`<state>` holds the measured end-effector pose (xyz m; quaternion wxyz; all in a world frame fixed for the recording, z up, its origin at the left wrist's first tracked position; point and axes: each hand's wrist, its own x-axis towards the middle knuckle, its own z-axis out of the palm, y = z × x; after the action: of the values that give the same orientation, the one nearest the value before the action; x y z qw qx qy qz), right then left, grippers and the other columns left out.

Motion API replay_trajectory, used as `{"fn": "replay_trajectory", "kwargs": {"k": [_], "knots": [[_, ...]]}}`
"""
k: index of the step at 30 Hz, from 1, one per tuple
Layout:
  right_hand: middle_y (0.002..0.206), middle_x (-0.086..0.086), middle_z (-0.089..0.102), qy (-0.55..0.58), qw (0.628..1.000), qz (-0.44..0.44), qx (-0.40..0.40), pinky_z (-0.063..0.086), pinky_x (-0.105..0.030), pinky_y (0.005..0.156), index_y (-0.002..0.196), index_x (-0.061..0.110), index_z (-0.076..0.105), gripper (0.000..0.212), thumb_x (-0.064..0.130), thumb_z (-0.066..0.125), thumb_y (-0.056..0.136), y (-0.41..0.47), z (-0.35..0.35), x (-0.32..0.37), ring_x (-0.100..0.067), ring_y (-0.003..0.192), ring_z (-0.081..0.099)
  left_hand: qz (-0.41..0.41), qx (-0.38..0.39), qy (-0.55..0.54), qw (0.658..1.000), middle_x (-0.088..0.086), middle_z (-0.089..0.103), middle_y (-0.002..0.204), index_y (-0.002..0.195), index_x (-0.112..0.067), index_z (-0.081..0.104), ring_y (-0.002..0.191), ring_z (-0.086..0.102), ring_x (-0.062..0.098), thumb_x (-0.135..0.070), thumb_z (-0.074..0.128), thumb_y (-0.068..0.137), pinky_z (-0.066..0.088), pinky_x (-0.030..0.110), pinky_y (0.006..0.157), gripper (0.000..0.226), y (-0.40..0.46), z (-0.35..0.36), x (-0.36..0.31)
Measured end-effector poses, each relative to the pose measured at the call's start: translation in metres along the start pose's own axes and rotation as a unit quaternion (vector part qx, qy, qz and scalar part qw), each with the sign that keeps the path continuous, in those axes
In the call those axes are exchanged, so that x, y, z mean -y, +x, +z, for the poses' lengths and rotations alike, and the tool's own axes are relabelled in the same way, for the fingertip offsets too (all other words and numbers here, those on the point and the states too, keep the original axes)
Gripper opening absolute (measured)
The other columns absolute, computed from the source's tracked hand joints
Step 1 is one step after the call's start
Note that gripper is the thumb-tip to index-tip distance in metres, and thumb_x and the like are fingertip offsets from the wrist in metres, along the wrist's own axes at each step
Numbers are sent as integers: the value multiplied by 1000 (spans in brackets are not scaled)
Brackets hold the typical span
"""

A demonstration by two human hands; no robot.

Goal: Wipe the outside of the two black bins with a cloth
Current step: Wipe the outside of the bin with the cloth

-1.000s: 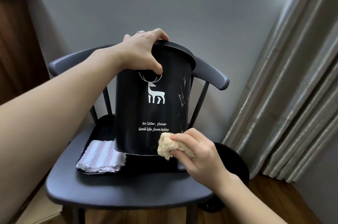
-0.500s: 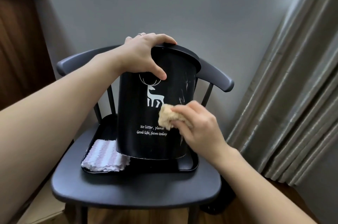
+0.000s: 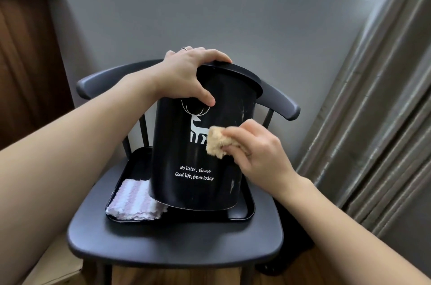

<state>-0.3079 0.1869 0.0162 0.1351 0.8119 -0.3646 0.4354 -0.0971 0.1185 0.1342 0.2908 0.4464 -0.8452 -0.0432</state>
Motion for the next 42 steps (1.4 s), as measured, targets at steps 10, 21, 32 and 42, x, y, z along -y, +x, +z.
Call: {"fn": "replay_trajectory", "kwargs": {"k": [10,21,32,42], "knots": [[87,3,54,-20,989,107,-97,39,-24,71,111,16,69,23,23,71,89,67,-10,-11,-19,79,57,6,14,31,999,-17,56,129,137,-48,47,127,38,12,-31,89,69,23,43,114,82,-2,-2,-3],[90,-2,58,-7,991,110,-73,41,-23,74,113,14,70,24,22,71,90,64,-17,-11,-19,81,58,9,10,76,997,-16,57,129,140,-47,48,132,40,17,-47,93,58,28,49,110,93,5,2,-13],[93,-6,60,-5,990,125,-59,42,-25,77,114,13,70,26,22,71,90,67,-19,-16,-20,86,59,-1,18,5,1000,-19,54,125,139,-55,48,121,31,6,-36,95,62,23,37,114,92,5,-2,-7],[87,-10,59,-61,998,13,-2,48,-33,72,107,8,72,19,13,72,89,49,-24,-16,-25,78,58,-20,25,-16,999,-30,47,105,138,-56,49,118,30,5,-30,94,65,26,36,113,89,0,-6,-7]]}}
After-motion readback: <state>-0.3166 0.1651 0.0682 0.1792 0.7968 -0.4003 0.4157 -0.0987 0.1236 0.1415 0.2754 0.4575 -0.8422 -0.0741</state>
